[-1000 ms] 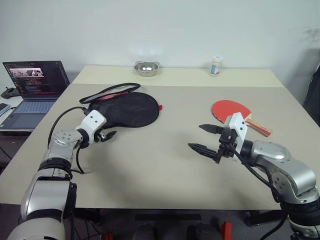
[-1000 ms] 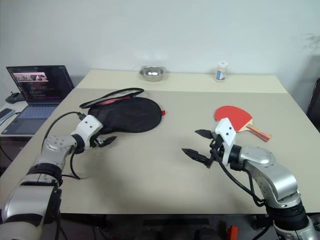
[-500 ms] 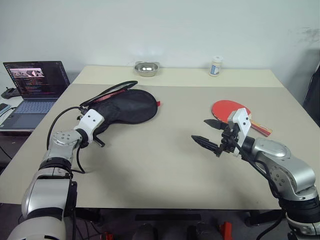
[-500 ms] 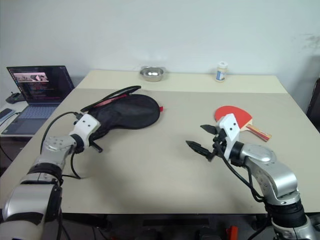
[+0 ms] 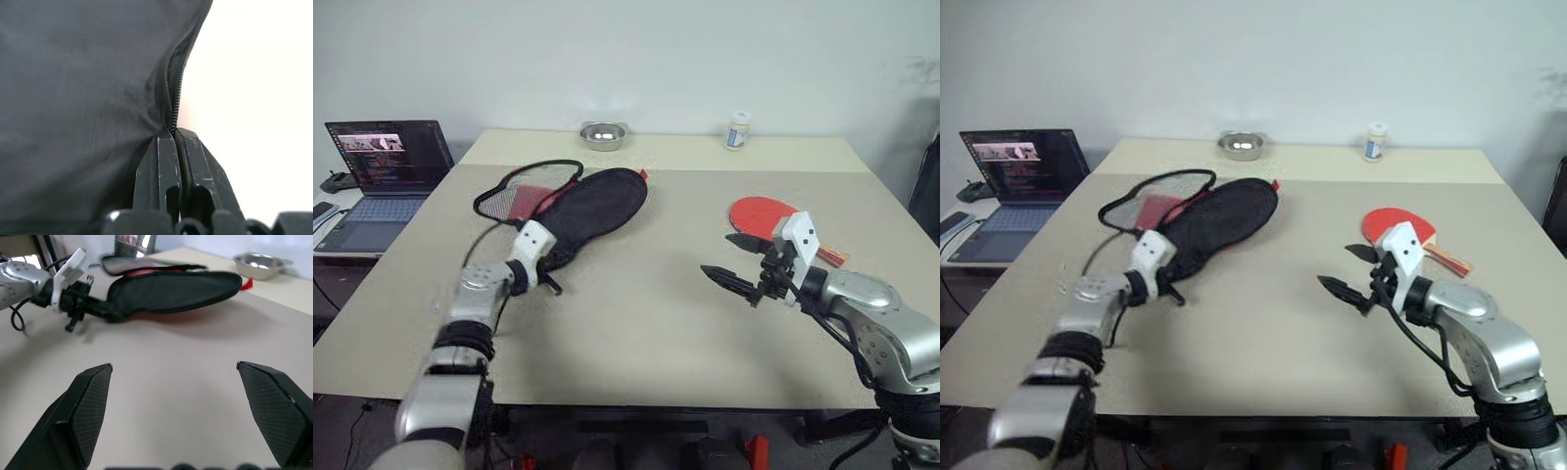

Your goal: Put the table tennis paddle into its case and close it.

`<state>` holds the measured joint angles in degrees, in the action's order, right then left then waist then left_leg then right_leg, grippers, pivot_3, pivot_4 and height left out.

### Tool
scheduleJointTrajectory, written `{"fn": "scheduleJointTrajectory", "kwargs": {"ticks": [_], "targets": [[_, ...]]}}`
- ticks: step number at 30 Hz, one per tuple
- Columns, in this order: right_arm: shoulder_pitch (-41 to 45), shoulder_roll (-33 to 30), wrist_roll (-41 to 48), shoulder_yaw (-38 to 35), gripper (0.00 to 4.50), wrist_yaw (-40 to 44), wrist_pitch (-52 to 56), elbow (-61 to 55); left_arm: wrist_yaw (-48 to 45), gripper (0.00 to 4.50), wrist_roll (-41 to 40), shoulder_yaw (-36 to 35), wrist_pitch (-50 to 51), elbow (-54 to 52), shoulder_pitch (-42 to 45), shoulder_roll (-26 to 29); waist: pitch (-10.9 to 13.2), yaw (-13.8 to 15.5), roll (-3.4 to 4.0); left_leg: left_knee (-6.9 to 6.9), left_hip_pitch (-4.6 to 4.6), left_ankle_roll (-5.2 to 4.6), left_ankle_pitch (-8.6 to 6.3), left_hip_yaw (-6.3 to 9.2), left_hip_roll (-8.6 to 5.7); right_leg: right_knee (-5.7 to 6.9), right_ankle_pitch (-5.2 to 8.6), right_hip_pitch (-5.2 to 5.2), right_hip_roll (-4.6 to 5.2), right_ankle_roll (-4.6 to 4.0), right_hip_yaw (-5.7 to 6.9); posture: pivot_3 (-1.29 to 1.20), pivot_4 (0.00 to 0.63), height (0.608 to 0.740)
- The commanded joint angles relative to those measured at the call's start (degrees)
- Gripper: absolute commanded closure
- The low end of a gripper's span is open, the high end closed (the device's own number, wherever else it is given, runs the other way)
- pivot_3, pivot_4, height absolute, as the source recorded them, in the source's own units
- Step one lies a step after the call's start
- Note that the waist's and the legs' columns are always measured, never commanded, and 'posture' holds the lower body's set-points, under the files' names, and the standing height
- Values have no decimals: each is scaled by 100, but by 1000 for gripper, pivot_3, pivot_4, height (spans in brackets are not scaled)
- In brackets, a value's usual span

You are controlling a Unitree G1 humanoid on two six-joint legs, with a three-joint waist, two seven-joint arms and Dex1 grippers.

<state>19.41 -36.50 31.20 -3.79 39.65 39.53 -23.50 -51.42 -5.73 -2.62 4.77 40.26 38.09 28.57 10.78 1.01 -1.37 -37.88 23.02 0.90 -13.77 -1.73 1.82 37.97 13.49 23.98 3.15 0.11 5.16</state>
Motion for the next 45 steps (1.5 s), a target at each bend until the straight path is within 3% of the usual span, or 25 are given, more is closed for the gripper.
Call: {"fn": "scheduleJointTrajectory", "kwargs": {"ticks": [1, 8, 12, 18, 21, 27, 34, 40, 45], "targets": [[1, -224, 128, -236, 0, 240, -60, -125, 289, 4460, -590, -24, 1698, -1682, -162, -321, 1, -1, -1, -2, 0, 0, 0, 2, -1, 2, 0, 0, -2, 0, 2, 0, 150, 740], [-16, -610, 92, -373, 0, 604, -157, 46, 1127, 4460, -1205, -51, 3593, -2774, 19, -1326, 1, 14, -3, -6, -12, 0, 0, 10, -9, 1, 1, -19, -5, 1, 7, 0, 150, 740], [-52, -768, 64, -454, 0, 713, -204, 91, 1415, 4460, -1459, -100, 3991, -2897, 101, -1717, 3, 19, -5, -6, -9, 0, 0, 11, -15, -2, 1, -19, -6, 1, 9, 0, 150, 740], [-77, -863, 37, -509, 0, 723, -225, 88, 1351, 4460, -1424, 283, 3972, -3133, -43, -1797, 3, 11, -7, -5, -10, 0, 0, 10, -15, -4, 1, -19, -9, 1, 8, 0, 150, 740], [-71, -785, 89, -537, 0, 616, -172, 45, 1257, 3840, -1488, 392, 3816, -3399, -122, -1837, 4, 11, -7, -5, -9, 0, 0, 11, -15, -6, 1, -19, -8, 1, 7, 0, 150, 740], [-2, -534, 187, -463, 0, 313, 11, -15, 336, 1796, -1550, 413, 3010, -4083, -378, -988, 4, -13, -8, 0, -11, 0, 0, 10, -14, -10, 1, -17, -11, 0, 3, 0, 150, 740], [413, 148, 320, -257, 0, -259, 451, 190, -129, 1796, -1962, -302, 2773, -4487, -583, -1, 5, -25, -8, -2, -9, 0, 0, 15, -7, -8, 2, -15, -10, -2, 3, 0, 150, 740], [1072, 1085, -512, 663, 0, -1186, 780, 1291, -560, 1796, -2377, -1022, 2569, -4437, -758, 808, 5, -71, -8, 2, -10, 0, 0, 16, -6, -8, 2, -10, -11, -2, 3, 0, 150, 740], [1545, 1727, -1101, 1112, 0, -1605, 650, 2282, -982, 1796, -2451, -1086, 2571, -4452, -1084, 1377, 5, -100, -8, 5, 3, 0, 0, 13, -4, -5, 2, 6, -7, -2, -4, 0, 150, 740]]}}
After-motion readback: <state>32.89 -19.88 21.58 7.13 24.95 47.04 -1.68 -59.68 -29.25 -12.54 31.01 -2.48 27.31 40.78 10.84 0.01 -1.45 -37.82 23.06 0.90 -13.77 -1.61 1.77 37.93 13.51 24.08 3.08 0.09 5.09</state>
